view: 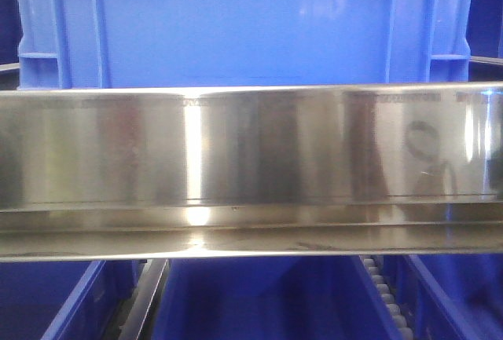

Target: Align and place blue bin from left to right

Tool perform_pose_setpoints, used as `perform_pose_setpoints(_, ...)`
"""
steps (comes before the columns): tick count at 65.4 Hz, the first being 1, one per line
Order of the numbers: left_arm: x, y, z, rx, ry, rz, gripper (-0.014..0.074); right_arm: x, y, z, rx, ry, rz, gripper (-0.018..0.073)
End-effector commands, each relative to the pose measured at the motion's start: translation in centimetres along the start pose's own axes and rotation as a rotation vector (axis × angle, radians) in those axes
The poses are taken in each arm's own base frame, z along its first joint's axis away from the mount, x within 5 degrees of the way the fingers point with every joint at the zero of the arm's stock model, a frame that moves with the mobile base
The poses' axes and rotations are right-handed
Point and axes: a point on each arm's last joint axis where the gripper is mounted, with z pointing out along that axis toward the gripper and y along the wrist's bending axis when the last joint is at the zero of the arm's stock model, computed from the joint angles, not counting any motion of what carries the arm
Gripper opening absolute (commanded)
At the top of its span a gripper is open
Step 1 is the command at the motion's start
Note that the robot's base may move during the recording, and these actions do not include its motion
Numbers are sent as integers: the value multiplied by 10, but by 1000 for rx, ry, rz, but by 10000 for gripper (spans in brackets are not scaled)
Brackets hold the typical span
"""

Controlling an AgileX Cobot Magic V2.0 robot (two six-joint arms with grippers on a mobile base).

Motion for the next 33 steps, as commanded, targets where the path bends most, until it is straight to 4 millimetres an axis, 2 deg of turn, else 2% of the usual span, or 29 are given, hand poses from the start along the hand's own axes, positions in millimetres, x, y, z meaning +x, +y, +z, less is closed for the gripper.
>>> perform_pose_setpoints(1,-2,0,-1,-2,-19,0,-111,-2,-1,0,9,-26,2,-79)
perform_pose_setpoints(21,-6,0,-1,-2,-62,0,-111,-11,-2,-1,17,-109,2,-79)
perform_pose_setpoints(24,-7,0,-1,-2,-44,0,-111,-20,-3,-3,19,-120,2,-79)
perform_pose_setpoints(33,-31,0,-5,-3,-26,6,-111,-46,-6,-10,19,-101,2,-79)
